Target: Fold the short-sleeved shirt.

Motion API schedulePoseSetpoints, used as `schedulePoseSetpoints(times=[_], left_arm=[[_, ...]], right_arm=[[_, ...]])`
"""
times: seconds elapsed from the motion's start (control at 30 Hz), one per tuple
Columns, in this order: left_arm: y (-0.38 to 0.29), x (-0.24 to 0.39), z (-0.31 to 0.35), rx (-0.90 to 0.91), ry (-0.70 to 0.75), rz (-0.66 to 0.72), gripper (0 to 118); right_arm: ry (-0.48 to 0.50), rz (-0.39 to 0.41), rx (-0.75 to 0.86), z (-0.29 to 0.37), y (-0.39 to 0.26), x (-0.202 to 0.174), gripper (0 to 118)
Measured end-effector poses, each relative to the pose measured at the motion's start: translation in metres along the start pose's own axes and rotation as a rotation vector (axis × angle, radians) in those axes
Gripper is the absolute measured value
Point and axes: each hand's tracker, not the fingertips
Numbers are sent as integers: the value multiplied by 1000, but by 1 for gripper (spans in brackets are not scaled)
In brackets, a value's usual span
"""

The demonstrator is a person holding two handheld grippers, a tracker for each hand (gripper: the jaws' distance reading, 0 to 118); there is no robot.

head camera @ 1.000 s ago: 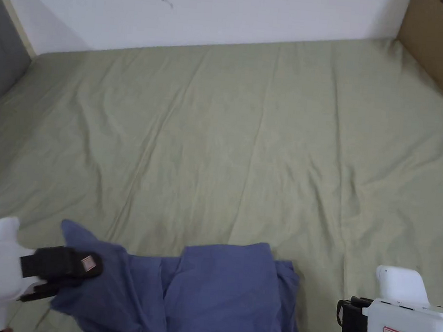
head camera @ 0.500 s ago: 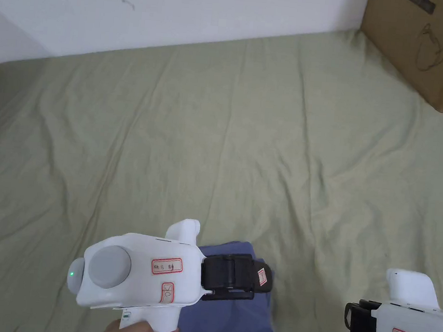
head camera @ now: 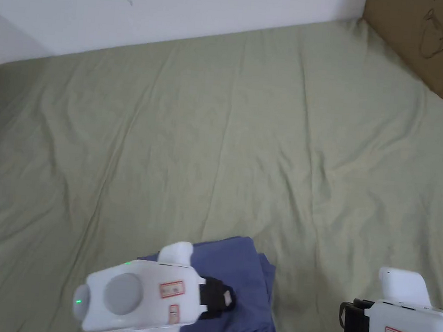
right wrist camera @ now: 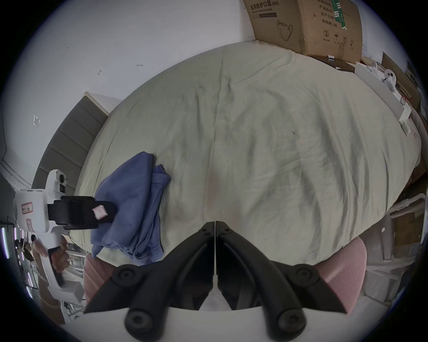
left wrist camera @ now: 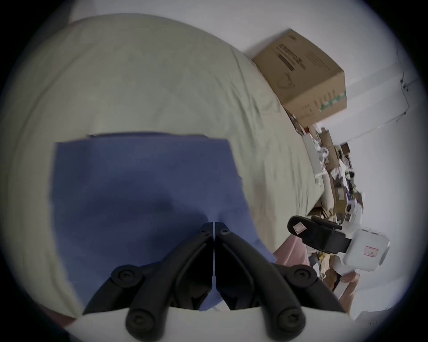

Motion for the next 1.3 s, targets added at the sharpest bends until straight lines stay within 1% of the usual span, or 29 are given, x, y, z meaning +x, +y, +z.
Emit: schedulePoseSetpoints(times=[0.1, 0.13, 0.23, 0.3, 0.4, 0.5, 0.6, 0.67, 0.77, 0.87, 0.9, 0.97, 1.0, 1.03, 1.07, 1.1, 1.13, 1.17, 1.2, 1.23, 1.3], left_arm=[[-1, 24, -32, -73, 34, -73, 0], [0, 29, -39, -74, 27, -68, 0], [0, 43, -48, -93, -49, -54, 0], [-3, 53, -55, -104, -84, -104, 0], [-7, 51, -51, -122, -95, -78, 0], [-7, 34, -15, -45, -155, -15, 0], [-9, 7, 31, 61, -199, 47, 0], [-12, -25, 70, 143, -188, 95, 0], [-26, -71, 110, 219, -103, 167, 0], [-46, -110, 128, 253, 17, 266, 0], [-53, -121, 130, 256, 22, 280, 0], [-66, -135, 133, 238, -9, 304, 0], [-72, -140, 133, 251, -26, 333, 0], [-74, -149, 130, 276, -47, 362, 3], [-76, -154, 128, 284, -62, 383, 23], [-78, -158, 126, 288, -66, 407, 45], [-75, -162, 121, 286, -86, 426, 77], [-73, -159, 115, 271, -107, 443, 105], [-70, -165, 110, 268, -134, 453, 112], [-67, -165, 107, 282, -191, 451, 112], [-57, -164, 95, 292, -267, 439, 112]], right_arm=[[8, 2, 2, 3, -1, -1, 1], [5, 2, 3, 4, -2, 0, 1], [-7, 2, 6, 8, -3, 3, 1], [-14, -1, 5, 9, -3, 4, 1], [-26, 3, 4, 13, -2, 3, 1], [-11, 24, 17, 19, 4, -3, 1], [25, 82, 45, 23, 16, -23, 1], [65, 155, 65, 23, 25, -48, 1], [129, 254, 74, 15, 34, -88, 1], [143, 315, 76, -8, 35, -122, 1], [156, 327, 64, -18, 34, -130, 1], [144, 329, -12, -48, 30, -142, 1], [127, 346, -38, -63, 25, -143, 1], [65, 374, -94, -83, 19, -143, 1], [8, 405, -140, -101, 11, -140, 1], [17, 419, -153, -112, 6, -137, 1], [46, 388, -120, -110, 5, -133, 1], [68, 340, -99, -99, 12, -133, 1], [71, 310, -123, -94, 18, -134, 1], [80, 297, -124, -93, 21, -132, 1], [78, 307, -126, -94, 24, -130, 1]])
